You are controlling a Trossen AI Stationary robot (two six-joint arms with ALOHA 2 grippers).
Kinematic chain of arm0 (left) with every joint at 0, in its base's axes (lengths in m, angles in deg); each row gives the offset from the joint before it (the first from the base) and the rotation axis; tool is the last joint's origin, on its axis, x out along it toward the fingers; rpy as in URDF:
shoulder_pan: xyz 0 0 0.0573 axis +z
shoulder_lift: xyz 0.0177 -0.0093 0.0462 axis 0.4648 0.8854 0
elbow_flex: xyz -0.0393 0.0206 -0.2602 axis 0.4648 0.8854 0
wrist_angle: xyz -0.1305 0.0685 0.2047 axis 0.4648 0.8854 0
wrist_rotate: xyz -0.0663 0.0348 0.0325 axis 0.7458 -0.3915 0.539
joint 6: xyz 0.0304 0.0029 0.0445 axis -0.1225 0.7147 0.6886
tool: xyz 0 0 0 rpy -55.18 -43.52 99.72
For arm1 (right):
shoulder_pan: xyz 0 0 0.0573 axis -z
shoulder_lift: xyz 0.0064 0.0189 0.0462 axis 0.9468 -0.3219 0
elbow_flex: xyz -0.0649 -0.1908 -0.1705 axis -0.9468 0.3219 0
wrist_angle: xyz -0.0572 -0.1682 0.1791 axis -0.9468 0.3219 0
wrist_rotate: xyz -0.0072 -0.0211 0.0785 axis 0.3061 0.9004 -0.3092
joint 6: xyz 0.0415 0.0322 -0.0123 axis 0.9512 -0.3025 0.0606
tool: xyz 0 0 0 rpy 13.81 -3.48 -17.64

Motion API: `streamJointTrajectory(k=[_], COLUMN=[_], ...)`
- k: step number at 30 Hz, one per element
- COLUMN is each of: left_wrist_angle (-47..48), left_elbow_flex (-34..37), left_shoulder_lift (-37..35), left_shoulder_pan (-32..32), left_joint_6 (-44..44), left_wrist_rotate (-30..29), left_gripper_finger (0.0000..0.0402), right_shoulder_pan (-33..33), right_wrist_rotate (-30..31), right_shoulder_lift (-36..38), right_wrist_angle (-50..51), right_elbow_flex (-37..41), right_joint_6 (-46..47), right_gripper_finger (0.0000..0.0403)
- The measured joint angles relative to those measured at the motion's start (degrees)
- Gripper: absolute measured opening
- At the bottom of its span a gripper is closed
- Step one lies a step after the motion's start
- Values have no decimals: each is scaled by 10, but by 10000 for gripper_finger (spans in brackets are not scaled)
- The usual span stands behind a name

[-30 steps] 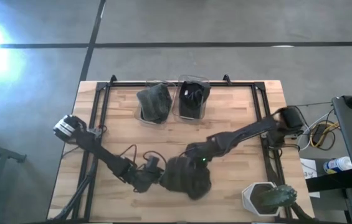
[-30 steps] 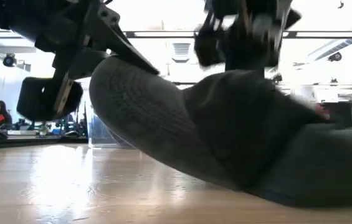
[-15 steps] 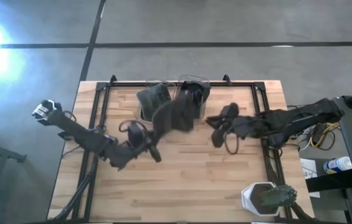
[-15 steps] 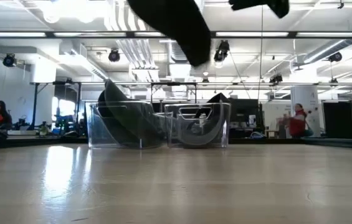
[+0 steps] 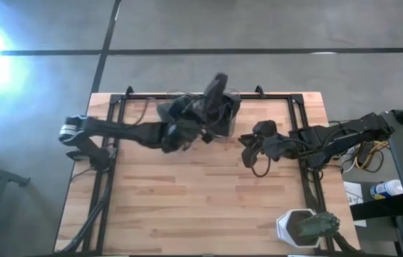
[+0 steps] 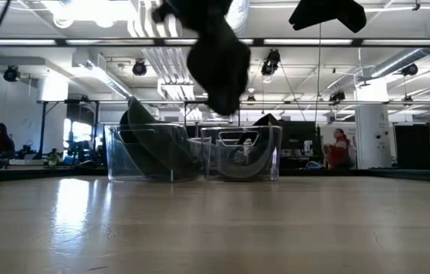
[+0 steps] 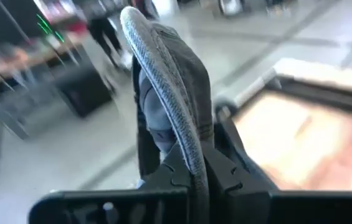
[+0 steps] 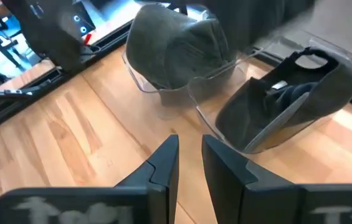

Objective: Pick & Place hat
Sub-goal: Put the black cap into the right transparent bin

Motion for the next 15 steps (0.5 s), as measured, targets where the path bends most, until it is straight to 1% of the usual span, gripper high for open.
streamJointTrajectory(k=[3,6,9,11,15], left_wrist_angle=[9,8,8,4,4], left_elbow_flex=[1,-1,-6,-10,-13], left_shoulder_lift=[41,77,106,122,154], left_shoulder_pan=[30,49,69,80,94], left_joint_6=[-36,-36,-62,-83,-84], left_wrist_rotate=[68,88,139,149,147], left_gripper_finger=[9,9,9,9,9], right_shoulder_pan=[0,0,0,0,0], right_wrist_rotate=[0,0,0,0,-1], right_shoulder_lift=[-2,-4,-5,-5,-5], right_wrist_angle=[3,10,22,24,25], right_elbow_flex=[0,0,1,3,9], right_joint_6=[17,30,43,53,67], right_gripper_finger=[68,68,68,68,68])
